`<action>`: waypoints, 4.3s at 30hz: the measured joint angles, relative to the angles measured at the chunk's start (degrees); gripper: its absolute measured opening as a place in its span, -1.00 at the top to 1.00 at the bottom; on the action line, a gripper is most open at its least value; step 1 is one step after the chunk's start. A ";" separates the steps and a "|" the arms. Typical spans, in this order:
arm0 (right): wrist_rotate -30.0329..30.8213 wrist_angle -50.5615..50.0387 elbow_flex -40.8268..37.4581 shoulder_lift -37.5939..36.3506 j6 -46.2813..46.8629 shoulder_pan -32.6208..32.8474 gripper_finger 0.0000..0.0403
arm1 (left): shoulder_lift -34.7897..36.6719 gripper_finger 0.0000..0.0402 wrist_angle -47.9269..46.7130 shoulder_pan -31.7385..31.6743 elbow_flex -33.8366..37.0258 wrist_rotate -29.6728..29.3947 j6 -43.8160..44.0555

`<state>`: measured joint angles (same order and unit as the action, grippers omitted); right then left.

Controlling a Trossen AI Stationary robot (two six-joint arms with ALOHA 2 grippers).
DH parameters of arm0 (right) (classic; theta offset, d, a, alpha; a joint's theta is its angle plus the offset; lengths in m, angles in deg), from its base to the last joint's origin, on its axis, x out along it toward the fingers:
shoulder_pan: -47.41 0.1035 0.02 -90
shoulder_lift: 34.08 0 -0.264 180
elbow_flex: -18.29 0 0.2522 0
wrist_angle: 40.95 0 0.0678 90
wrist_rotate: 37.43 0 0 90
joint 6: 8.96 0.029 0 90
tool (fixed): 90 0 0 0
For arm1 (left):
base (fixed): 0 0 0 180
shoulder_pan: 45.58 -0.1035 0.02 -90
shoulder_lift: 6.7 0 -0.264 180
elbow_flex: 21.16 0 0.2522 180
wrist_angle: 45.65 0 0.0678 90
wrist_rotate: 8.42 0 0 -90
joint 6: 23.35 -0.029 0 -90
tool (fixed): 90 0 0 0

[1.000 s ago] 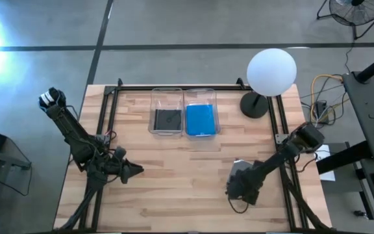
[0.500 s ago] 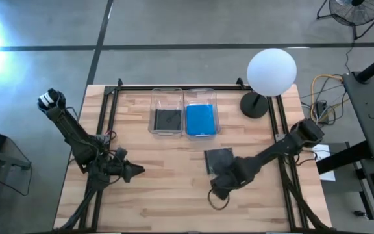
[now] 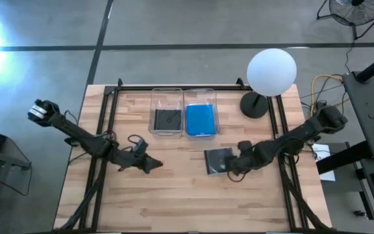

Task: Pick & place jewel cases by type
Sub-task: Put the black CD case into the left transparent bin

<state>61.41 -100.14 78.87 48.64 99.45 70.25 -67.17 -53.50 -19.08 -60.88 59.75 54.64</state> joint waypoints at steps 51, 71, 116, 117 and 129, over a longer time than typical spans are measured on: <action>-5.39 31.57 9.02 21.12 -14.12 0.14 -0.13 | -42.18 0.48 3.50 -19.28 -21.22 21.50 -10.65; -5.36 29.83 7.91 21.16 -14.21 1.40 -0.13 | -40.66 0.48 8.59 -17.43 -25.47 34.62 -16.00; 1.55 39.58 8.40 21.44 -19.06 6.85 -0.13 | -39.92 0.49 17.86 -10.43 -28.41 31.12 -21.35; 1.36 39.58 8.33 21.38 -19.08 7.05 -0.13 | -39.89 0.49 18.26 -10.36 -28.41 31.17 -21.53; 1.67 40.20 7.82 21.33 -21.74 7.33 -0.13 | -40.10 0.48 24.08 -10.22 -28.22 31.31 -20.61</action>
<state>63.08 -59.94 86.69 69.97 77.71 77.58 -107.28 -29.42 -29.30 -89.10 91.05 34.03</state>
